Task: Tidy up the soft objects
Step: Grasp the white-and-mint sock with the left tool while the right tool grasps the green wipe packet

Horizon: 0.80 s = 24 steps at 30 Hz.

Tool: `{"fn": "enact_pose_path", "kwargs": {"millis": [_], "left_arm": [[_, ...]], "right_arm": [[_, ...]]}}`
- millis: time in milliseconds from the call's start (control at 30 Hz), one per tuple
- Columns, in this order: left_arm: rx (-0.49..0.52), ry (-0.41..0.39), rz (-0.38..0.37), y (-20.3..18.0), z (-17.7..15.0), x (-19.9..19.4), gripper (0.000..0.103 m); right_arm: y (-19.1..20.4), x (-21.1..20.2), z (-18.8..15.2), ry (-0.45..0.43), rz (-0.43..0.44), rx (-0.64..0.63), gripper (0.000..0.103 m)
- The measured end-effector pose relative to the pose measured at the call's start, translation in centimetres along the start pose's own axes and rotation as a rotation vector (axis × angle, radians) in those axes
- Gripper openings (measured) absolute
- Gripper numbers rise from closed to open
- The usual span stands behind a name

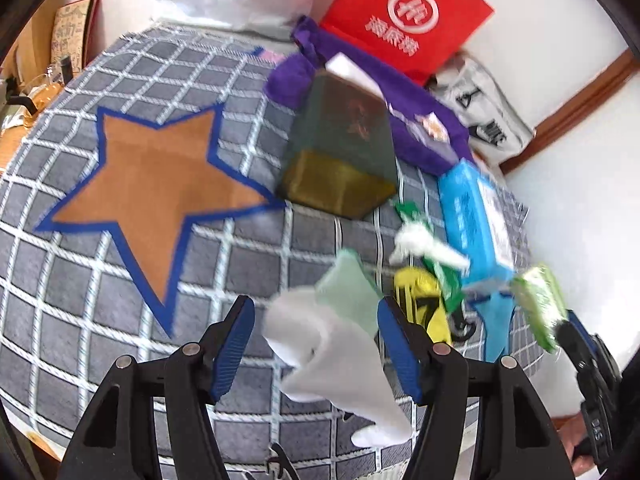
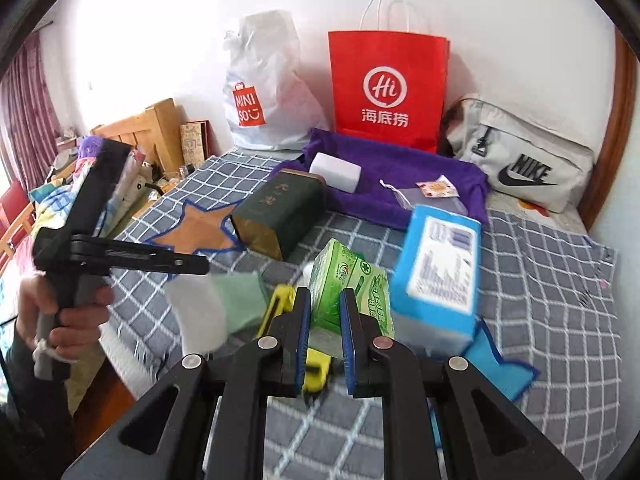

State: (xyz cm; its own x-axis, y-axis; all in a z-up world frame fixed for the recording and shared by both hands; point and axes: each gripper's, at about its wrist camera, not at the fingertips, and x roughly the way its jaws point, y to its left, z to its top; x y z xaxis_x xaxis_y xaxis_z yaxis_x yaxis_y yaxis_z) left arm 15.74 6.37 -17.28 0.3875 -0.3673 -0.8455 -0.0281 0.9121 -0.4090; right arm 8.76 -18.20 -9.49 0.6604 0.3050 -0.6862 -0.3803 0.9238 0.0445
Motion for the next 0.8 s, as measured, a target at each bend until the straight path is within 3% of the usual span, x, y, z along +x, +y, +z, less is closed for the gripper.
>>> {"fn": "enact_pose_path", "kwargs": {"millis": [167, 333, 467, 600, 667, 733, 800], "left_arm": [[0.050, 0.054, 0.066, -1.1, -1.9, 2.3, 0.062], [0.130, 0.021, 0.149, -2.9, -3.0, 2.8, 0.061], [0.141, -0.005, 0.163, -3.7, -3.2, 2.8, 0.040], [0.158, -0.016, 0.181, -3.9, -3.2, 2.5, 0.028], [0.145, -0.031, 0.197, -3.9, -3.1, 2.1, 0.023], [0.142, -0.046, 0.225, -3.7, -3.2, 1.5, 0.019], [0.131, -0.053, 0.242, -3.4, -3.1, 0.8, 0.017]], "right_arm": [[-1.2, -0.8, -3.5, 0.032, -0.058, 0.009, 0.015], [-2.7, 0.6, -6.5, 0.051, -0.097, 0.019, 0.015], [-3.7, 1.8, -8.2, 0.077, -0.113, 0.042, 0.015], [-3.6, 2.3, -9.4, 0.098, -0.047, 0.017, 0.019], [-3.5, 2.1, -9.8, 0.088, -0.032, 0.011, 0.032], [-3.6, 1.6, -10.1, 0.075, -0.029, 0.017, 0.060], [-4.1, 1.0, -10.3, 0.045, -0.033, 0.045, 0.075]]}}
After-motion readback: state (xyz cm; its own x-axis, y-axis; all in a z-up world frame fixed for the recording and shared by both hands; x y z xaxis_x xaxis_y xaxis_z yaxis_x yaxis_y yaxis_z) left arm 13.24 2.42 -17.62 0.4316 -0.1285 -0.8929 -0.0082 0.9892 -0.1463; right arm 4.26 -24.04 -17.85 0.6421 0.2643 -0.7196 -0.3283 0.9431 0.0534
